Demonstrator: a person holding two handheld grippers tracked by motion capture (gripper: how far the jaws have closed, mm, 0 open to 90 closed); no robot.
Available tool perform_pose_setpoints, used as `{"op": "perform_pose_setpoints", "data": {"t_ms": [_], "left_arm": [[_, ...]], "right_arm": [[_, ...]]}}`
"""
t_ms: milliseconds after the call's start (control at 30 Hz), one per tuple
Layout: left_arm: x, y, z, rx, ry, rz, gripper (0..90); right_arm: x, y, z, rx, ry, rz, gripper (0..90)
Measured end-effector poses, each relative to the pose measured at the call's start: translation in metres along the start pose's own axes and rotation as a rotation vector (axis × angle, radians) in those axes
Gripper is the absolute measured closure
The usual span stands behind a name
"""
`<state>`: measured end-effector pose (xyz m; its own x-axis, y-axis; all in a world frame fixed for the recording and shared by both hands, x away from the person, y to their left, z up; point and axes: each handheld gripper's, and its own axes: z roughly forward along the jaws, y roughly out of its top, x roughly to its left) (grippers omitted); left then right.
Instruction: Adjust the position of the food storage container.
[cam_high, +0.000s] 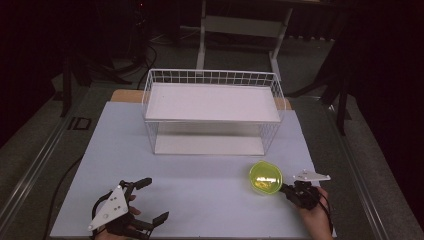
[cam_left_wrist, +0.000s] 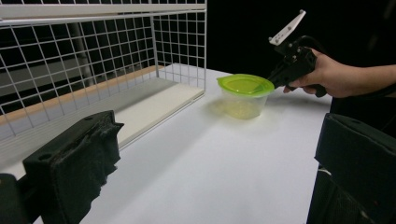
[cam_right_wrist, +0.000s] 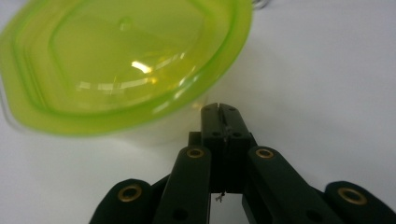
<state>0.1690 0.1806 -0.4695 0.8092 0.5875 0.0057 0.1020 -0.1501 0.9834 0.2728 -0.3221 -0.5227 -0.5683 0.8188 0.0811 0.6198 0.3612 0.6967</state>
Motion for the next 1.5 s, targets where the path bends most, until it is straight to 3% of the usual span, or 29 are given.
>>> {"op": "perform_pose_setpoints", "data": {"t_ms": [267, 333, 633, 800, 1167, 1300, 1400, 1500], "left_arm": [[-0.001, 0.000, 0.000, -0.001, -0.001, 0.003, 0.2], [-0.001, 0.001, -0.001, -0.004, -0.001, 0.003, 0.2], [-0.001, 0.000, 0.000, 0.000, -0.003, 0.001, 0.2], [0.000, 0.000, -0.001, 0.000, -0.001, -0.002, 0.2], [0.000, 0.000, 0.000, 0.004, -0.005, 0.001, 0.2], [0.000, 0.000, 0.000, 0.001, -0.005, 0.000, 0.2], [-0.001, 0.000, 0.000, 0.004, -0.005, 0.003, 0.2], [-0.001, -0.001, 0.000, 0.008, -0.005, 0.006, 0.2]], "right_arm": [[0.023, 0.008, 0.010, 0.010, 0.072, -0.050, 90.0], [0.024, 0.008, 0.010, 0.013, 0.066, -0.058, 90.0], [0.003, 0.027, 0.017, 0.009, 0.004, -0.044, 90.0], [0.001, 0.029, 0.025, 0.017, 0.024, -0.026, 90.0], [0.024, 0.024, 0.028, 0.041, 0.099, -0.028, 90.0], [0.041, 0.028, 0.031, 0.047, 0.143, -0.069, 90.0], [0.047, 0.030, 0.033, 0.048, 0.149, -0.088, 90.0], [0.043, 0.033, 0.032, 0.034, 0.130, -0.067, 90.0]]}}
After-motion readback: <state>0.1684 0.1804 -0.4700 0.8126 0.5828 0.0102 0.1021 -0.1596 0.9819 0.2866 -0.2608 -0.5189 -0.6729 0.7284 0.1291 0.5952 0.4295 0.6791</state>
